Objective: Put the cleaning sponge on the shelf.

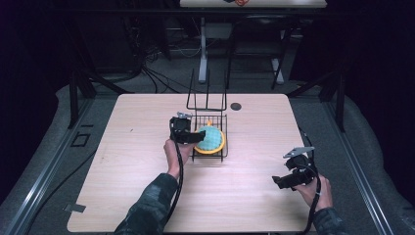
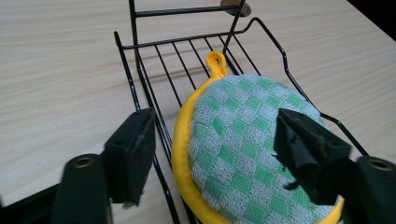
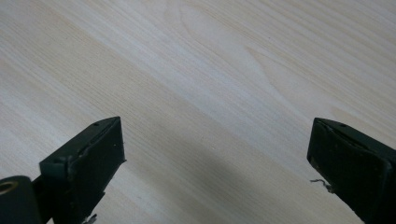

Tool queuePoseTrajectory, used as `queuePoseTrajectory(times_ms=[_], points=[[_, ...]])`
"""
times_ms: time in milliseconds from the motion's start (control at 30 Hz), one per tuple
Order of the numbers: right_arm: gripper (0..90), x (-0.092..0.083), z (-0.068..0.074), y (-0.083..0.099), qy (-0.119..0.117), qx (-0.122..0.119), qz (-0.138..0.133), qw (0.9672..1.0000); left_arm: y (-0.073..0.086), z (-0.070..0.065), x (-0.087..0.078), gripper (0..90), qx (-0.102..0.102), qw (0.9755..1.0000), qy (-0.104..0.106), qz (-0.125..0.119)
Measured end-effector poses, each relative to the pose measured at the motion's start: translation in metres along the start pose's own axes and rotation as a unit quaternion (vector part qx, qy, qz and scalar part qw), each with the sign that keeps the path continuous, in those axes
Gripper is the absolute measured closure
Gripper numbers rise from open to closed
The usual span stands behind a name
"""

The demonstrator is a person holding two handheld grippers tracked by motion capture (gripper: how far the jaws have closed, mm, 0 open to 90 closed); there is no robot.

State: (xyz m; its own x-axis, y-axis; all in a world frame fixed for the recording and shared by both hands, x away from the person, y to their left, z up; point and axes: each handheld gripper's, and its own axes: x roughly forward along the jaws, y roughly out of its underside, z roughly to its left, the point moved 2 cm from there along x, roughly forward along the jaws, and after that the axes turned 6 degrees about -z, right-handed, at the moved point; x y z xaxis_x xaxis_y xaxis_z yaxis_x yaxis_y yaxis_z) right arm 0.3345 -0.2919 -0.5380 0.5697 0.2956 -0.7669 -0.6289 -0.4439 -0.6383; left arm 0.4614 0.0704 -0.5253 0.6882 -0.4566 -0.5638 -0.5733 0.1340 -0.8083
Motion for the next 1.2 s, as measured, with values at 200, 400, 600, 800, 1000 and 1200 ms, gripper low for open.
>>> queuePoseTrajectory(times_ms=[200, 400, 600, 800, 1000, 1200], points=[[3.6, -0.002, 0.000, -0.001, 0.003, -0.002, 0.000, 1.0000, -0.002, 0.007, -0.017, 15.4, 0.003, 1.0000, -0.003, -0.004], [3.6, -0.004, 0.001, -0.001, 0.005, -0.003, 0.000, 1.0000, -0.004, 0.015, -0.038, 13.1, 0.009, 0.9999, -0.004, -0.008], [3.7, -0.004, 0.001, -0.001, 0.009, -0.005, -0.005, 0.9999, 0.000, 0.024, -0.060, 7.9, 0.018, 0.9998, -0.005, 0.000], [3.8, -0.005, 0.001, -0.001, 0.012, -0.005, -0.006, 0.9999, 0.010, 0.034, -0.081, 3.1, 0.032, 0.9993, -0.007, 0.018], [3.8, -0.005, 0.002, -0.001, 0.011, -0.003, -0.005, 0.9999, 0.019, 0.041, -0.102, 0.2, 0.046, 0.9985, -0.015, 0.027], [3.9, -0.006, 0.002, -0.001, 0.013, -0.003, -0.006, 0.9999, 0.027, 0.045, -0.126, 0.1, 0.051, 0.9983, -0.015, 0.024]])
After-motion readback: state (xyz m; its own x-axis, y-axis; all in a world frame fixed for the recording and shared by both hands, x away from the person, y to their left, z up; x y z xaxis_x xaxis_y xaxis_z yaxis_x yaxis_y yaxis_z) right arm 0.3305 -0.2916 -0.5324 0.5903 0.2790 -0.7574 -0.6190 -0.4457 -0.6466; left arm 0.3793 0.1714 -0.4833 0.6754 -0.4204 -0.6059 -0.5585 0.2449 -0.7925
